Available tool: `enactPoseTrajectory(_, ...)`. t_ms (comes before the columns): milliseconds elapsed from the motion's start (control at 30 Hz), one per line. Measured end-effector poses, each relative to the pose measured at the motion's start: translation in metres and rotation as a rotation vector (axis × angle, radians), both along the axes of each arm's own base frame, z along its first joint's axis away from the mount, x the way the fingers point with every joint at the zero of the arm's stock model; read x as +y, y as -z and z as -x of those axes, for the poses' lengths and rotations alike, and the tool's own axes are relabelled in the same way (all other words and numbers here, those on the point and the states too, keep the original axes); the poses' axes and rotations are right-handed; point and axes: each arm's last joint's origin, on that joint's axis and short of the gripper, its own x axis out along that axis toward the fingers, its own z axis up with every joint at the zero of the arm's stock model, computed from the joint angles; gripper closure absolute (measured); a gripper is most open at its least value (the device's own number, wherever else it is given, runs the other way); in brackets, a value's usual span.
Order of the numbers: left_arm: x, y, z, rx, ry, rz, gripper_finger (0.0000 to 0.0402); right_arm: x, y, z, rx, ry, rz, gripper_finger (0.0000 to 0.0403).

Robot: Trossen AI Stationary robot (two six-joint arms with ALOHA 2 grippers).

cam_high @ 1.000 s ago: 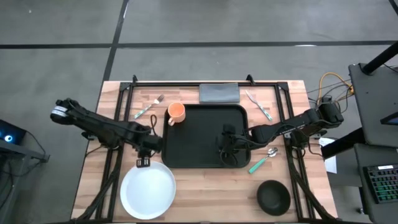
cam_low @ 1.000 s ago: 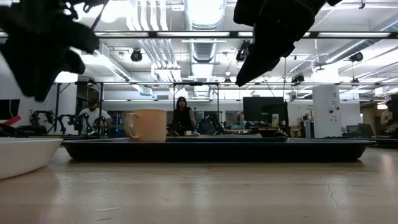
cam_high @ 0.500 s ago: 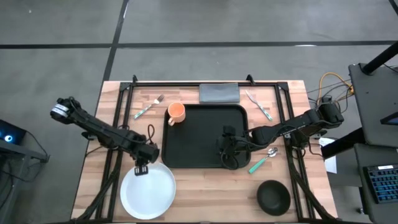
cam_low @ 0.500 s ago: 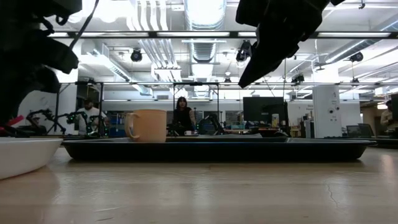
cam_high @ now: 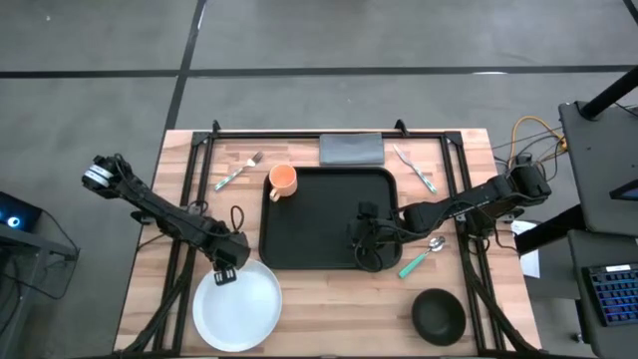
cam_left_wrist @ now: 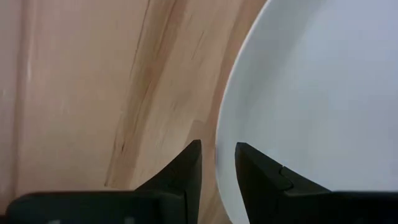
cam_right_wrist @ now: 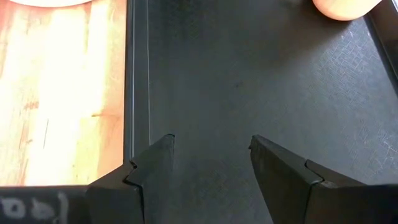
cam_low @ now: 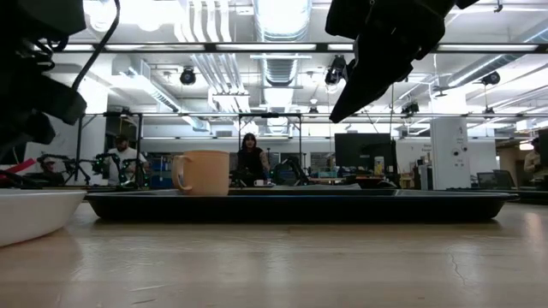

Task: Set up tray
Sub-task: Put the white plate to the right of the orange mug on the black serving tray

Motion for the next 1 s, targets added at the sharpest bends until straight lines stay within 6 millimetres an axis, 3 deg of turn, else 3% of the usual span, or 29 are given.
enactPoseTrajectory(333,-0.002,0.019,-0.003,-0.108,-0.006,0.068,0.0325,0.0,0.0,0.0,0.0,0.0,0.003,0.0202)
enactPoseTrajectory(500,0.0,0.018,0.0,-0.075,-0.025,0.034,0.0388,0.0,0.0,0.0,0.0,0.001,0.002,0.0202)
enactPoseTrajectory(667,0.001,0.015,-0.001,-0.066,-0.03,0.021,0.0398,0.0,0.0,0.0,0.0,0.001,0.002,0.0202)
enactPoseTrajectory(833,-0.004,0.001,-0.007,-0.049,0.001,0.117,0.0401,0.0,0.0,0.0,0.001,-0.001,0.004,0.0202)
enactPoseTrajectory(1000,-0.011,-0.032,-0.017,-0.065,0.071,0.131,0.0401,0.0,0.0,0.0,0.0,0.001,0.002,0.0202)
